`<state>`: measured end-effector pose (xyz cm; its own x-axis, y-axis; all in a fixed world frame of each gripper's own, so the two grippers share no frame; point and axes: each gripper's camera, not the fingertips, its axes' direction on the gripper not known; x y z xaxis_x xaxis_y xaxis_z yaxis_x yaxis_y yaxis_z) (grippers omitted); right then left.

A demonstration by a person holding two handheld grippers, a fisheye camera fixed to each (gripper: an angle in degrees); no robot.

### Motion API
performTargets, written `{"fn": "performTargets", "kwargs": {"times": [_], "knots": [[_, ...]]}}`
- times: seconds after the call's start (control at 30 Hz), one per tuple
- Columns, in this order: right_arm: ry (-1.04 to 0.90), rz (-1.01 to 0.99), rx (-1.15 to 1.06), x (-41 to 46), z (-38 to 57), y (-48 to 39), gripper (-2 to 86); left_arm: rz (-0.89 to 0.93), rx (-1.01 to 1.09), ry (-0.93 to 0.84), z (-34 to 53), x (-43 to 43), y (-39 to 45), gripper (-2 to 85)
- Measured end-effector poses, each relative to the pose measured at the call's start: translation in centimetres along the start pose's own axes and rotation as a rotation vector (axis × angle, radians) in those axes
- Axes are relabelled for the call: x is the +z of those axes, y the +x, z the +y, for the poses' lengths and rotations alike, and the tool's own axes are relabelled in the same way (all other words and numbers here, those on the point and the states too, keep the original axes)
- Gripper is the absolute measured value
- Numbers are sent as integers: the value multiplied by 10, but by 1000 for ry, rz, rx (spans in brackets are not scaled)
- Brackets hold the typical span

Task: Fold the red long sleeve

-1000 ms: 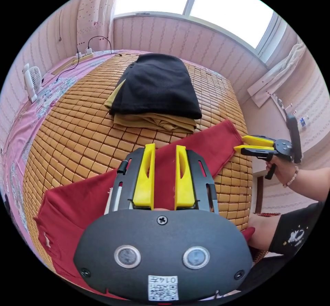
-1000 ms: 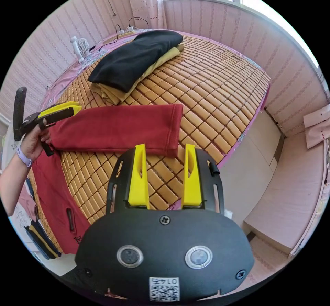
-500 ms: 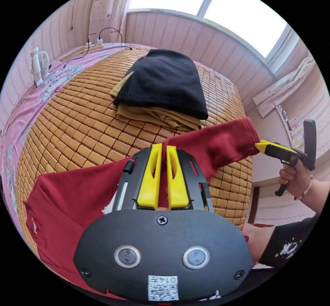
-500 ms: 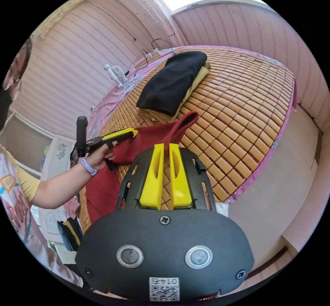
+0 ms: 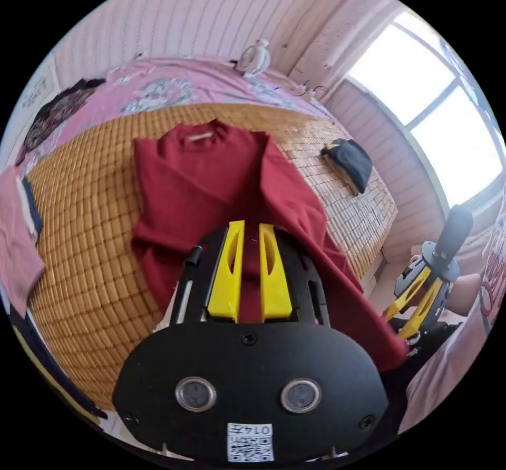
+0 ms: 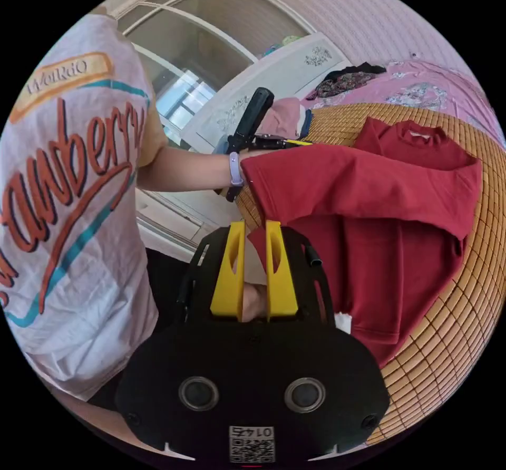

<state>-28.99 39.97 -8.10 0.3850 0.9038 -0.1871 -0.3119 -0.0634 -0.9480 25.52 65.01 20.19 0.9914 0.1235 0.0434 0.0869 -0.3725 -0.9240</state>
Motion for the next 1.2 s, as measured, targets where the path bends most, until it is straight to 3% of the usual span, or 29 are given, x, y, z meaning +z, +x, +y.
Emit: {"fn": "performTargets", "kwargs": {"times": [0.2,0.47,0.63,0.93,1.1,1.2], "knots": [[-211,143,45,59,7,20,81,-41,-237,-3,106,-35,-91,60],[-17,622,223,-25,-22,113,82,-40,-198,-12,133,-15,-105,68],[137,826,316,-75,-65,208,123,-61,-182,172,90,-23,-149,70],[175,712,664,-95,-108,362,115,-90,-212,242,-83,23,-260,107],[158,566,627,-114,-132,370,38,-102,-220,19,-130,53,-277,57],[174,586,485,-133,-154,351,27,-73,-228,97,-139,24,-283,46]]}}
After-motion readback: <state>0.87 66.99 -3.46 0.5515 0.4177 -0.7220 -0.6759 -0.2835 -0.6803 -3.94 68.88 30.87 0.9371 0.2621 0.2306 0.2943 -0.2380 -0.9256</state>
